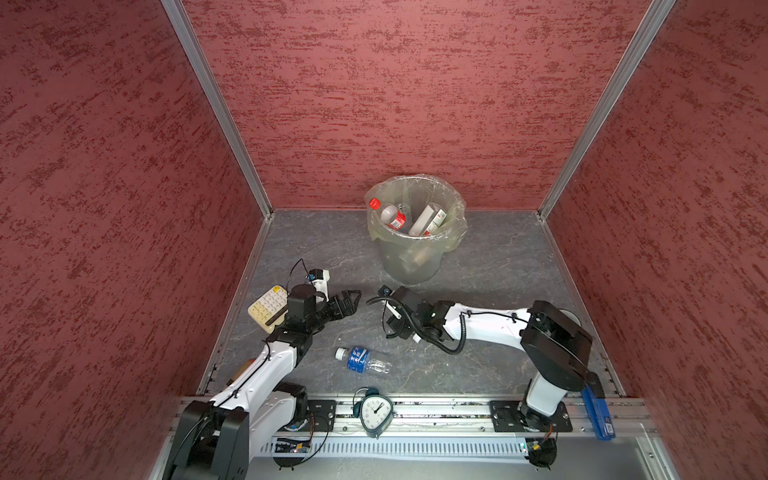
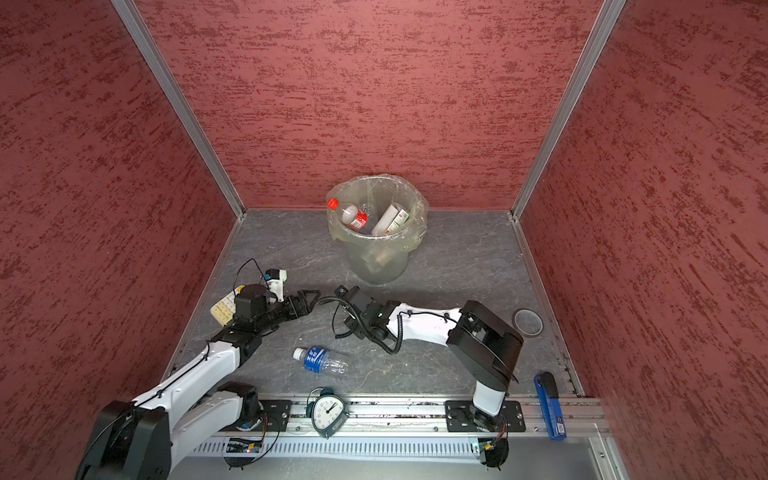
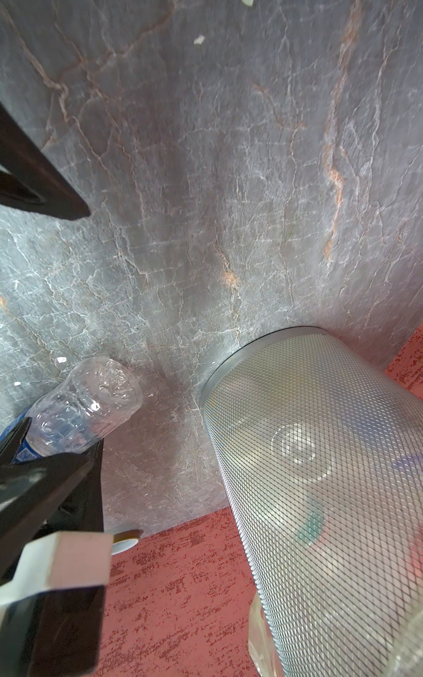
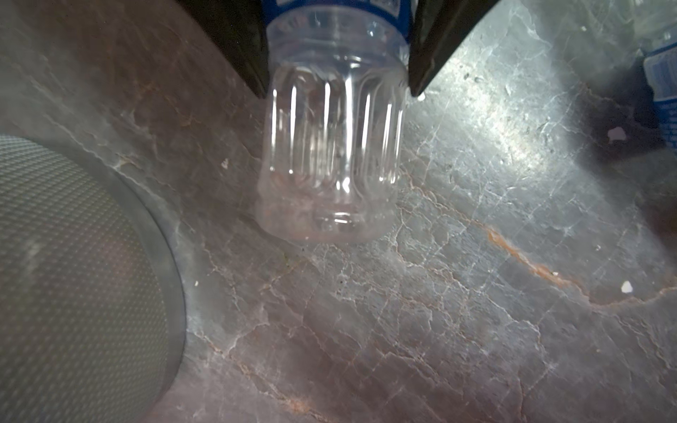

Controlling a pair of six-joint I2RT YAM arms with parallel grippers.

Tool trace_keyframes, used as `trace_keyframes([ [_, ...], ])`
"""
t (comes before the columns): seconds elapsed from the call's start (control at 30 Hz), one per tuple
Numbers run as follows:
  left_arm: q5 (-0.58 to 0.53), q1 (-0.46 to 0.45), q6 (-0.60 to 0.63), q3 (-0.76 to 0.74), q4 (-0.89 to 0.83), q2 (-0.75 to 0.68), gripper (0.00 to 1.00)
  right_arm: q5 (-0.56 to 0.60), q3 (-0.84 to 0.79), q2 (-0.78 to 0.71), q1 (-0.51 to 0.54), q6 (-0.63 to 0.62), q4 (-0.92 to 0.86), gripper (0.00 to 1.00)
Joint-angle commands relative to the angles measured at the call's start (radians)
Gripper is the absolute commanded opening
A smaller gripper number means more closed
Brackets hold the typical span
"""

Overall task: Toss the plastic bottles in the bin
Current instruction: 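Close the right gripper on the blue-label bottle and lift it, then swing the held bottle with the right gripper over the bin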

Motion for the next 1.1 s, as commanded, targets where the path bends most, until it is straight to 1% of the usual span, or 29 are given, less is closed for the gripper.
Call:
trace_keyframes([
  [0.0,-0.002,0.004,0.011,-0.010,0.002,-0.005,0.99,-0.047,0.001,0.037,-0.009,0.002,-0.040,0.66],
  [0.07,0.000,0.005,0.011,-0.007,0.005,0.001,0.99,-0.050,0.003,0.037,-0.012,0.002,-0.043,0.71],
  [0.1,0.001,0.004,0.011,-0.006,0.006,0.004,0.99,-0.054,0.002,0.037,-0.012,0.001,-0.043,0.71],
  [0.3,0.002,0.004,0.011,-0.005,0.004,0.008,0.99,-0.057,0.014,0.049,-0.017,0.002,-0.049,0.70],
  [0.37,0.001,0.005,0.011,-0.004,0.002,0.008,1.00,-0.055,0.014,0.049,-0.017,0.002,-0.050,0.66],
  [0.5,0.001,0.006,0.011,-0.005,0.003,0.008,0.99,-0.054,0.010,0.032,-0.016,0.008,-0.051,0.53],
  [0.53,0.001,0.004,0.011,-0.004,0.003,0.008,0.99,-0.050,0.000,0.019,-0.017,0.009,-0.048,0.51],
  [0.63,0.006,0.004,0.011,-0.005,0.008,0.007,0.99,-0.031,-0.034,-0.048,-0.017,0.021,-0.026,0.50],
  [0.87,0.029,-0.012,0.016,-0.011,0.038,0.007,0.99,0.031,-0.135,-0.262,-0.005,0.076,0.027,0.49],
  [0.97,0.036,-0.040,0.030,-0.011,0.044,-0.004,0.99,0.079,-0.169,-0.362,0.008,0.107,0.029,0.47],
  [1.07,0.001,-0.094,0.052,-0.008,0.036,-0.030,0.99,0.130,-0.218,-0.466,0.018,0.154,0.047,0.46],
])
